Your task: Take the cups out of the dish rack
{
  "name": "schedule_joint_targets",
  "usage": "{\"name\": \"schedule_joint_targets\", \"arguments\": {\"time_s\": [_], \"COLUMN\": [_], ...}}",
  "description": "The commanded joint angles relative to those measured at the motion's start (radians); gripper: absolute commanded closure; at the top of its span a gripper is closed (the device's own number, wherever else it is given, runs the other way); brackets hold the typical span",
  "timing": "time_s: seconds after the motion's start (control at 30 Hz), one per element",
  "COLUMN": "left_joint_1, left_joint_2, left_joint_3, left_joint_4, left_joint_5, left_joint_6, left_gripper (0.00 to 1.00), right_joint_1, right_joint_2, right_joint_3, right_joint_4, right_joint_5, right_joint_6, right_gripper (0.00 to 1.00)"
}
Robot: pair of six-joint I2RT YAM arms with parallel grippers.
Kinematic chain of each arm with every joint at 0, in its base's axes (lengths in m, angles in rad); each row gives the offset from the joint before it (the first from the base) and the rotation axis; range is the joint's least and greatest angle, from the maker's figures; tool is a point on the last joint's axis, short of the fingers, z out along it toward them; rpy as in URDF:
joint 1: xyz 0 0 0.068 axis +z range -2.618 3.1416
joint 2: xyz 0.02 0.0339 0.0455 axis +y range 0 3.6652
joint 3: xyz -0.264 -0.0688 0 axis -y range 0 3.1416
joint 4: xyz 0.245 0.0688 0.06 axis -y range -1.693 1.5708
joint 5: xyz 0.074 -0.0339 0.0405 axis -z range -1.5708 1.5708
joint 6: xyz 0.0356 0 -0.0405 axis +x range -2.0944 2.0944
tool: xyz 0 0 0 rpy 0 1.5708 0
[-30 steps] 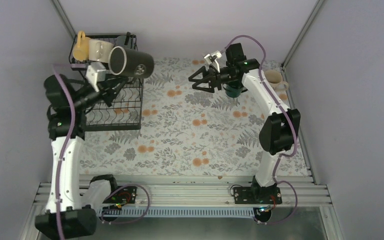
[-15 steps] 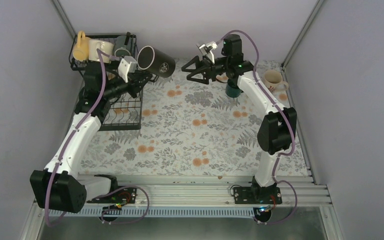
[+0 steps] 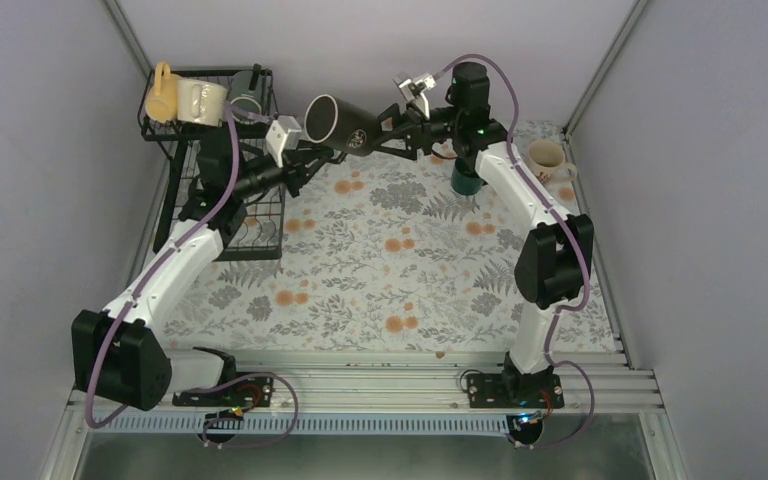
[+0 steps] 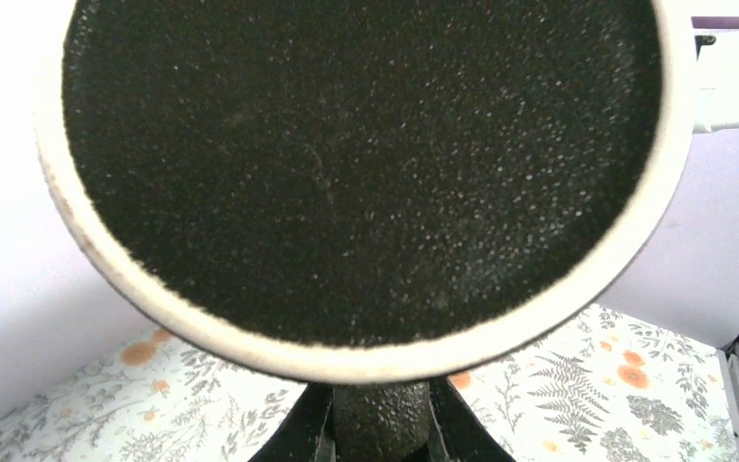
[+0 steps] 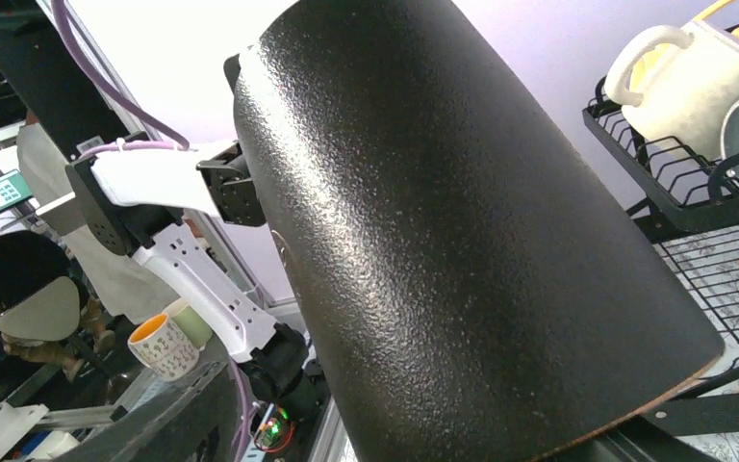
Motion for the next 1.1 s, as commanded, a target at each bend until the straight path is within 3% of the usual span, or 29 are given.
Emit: {"name": "schedule_joint_targets", "arguments": {"time_s": [0.0,0.23,0.33,0.53,0.77,1.0,1.07], "left_joint_1": [-0.028,-0.029,-0.03,-0.032,-0.034,-0.04,-0.041], "left_joint_2": [0.016,0.047,0.088,0.175,0.32,0.359,0.337], "left_joint_3": [0.004,-0.11,-0.14,-0.239,-0.216,-0.186,-0.179], "left_joint_4": [0.225,0.481,0.573,0.955,1.159,1.169,1.111], "left_joint_5": [0.018,0.02,0.043,0.096,0.162,0.208,0.216], "left_joint_6": [-0.008,-0.028,-0.057,-0.151,-0.262,-0.268,-0.229], "left_gripper": [0.98,0.98,0.98,0.98,0.98,0.97,0.89], "right_joint_1": [0.012,0.015,0.017,0.017,0.017,0.015,0.01], "right_joint_2": [0.007,-0.014,-0.028,-0.04,-0.051,-0.078,-0.084], "right_joint_3": [0.022,0.009,0.012,0.026,0.037,0.042,0.042], "right_joint_4": [0.11,0.109,0.111,0.092,0.031,-0.074,-0.133], "right_joint_5": [-0.015,-0.04,-0.041,-0.053,-0.069,-0.046,-0.011], "right_joint_6": [0.101,0.12,0.127,0.154,0.14,0.031,-0.037], "right_gripper": [0.3,0.52,0.57,0.69,0.81,0.96,0.96]}}
